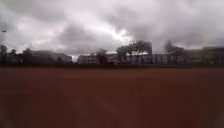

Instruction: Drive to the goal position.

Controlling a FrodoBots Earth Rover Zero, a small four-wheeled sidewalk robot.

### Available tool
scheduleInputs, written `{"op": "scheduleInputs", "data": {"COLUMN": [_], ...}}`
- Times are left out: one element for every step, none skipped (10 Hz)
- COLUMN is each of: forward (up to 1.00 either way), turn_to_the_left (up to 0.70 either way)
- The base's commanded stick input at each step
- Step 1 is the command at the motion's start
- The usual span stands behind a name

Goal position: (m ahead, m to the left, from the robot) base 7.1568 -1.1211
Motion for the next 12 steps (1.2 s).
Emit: {"op": "scheduleInputs", "data": {"forward": [0.7,0.7,0.7,0.7,0.7,0.7,0.7,0.7,0.7,0.7,0.7,0.7], "turn_to_the_left": [0.0,0.0,0.0,0.0,0.0,0.0,0.0,0.0,0.0,0.0,0.0,0.0]}}
